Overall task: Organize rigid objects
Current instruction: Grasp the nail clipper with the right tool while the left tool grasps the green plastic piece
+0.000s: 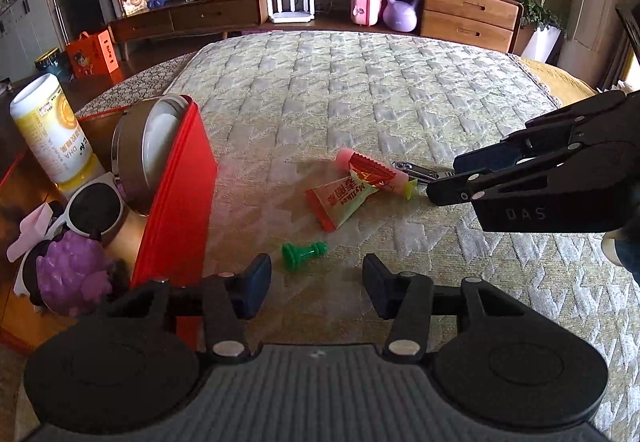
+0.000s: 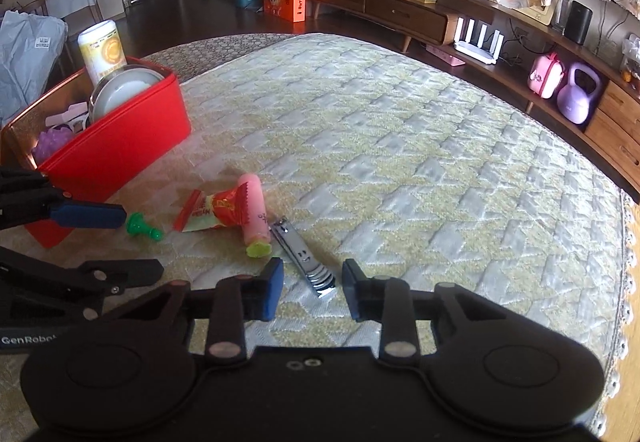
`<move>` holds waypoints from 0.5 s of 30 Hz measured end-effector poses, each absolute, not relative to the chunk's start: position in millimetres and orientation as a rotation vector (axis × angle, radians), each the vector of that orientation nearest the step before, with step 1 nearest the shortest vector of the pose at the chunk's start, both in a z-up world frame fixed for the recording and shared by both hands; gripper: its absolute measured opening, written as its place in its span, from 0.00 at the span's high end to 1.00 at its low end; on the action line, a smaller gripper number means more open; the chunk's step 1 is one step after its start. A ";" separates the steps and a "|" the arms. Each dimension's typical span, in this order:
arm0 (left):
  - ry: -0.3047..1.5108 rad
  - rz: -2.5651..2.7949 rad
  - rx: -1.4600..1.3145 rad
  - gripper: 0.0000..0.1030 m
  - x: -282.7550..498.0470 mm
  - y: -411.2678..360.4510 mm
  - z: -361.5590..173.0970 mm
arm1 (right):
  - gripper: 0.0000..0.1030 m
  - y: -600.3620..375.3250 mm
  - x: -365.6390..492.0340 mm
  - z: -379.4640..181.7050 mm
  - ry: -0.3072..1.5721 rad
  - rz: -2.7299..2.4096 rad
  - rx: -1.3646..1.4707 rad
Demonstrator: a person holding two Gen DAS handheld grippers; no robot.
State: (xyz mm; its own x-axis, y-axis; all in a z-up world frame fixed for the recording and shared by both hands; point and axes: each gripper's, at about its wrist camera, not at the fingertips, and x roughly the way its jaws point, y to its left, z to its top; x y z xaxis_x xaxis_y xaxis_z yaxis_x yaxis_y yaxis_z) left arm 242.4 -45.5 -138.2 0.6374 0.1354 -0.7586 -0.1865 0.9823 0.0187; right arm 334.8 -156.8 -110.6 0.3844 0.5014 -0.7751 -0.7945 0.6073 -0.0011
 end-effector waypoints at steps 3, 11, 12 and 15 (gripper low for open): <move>0.852 0.176 -0.086 0.54 243.1 -40.8 -139.1 | 0.71 -154.6 336.5 -112.1 0.810 0.864 -0.404; 0.848 0.166 -0.086 0.77 246.4 -33.4 -137.3 | 0.84 -150.5 334.8 -114.0 0.793 0.867 -0.379; 0.847 0.163 -0.085 0.77 246.4 -33.4 -137.2 | 0.89 -149.2 333.7 -114.0 0.793 0.870 -0.382; 0.847 0.158 -0.081 0.77 247.6 -31.4 -136.6 | 0.90 -147.5 330.4 -113.5 0.792 0.849 -0.388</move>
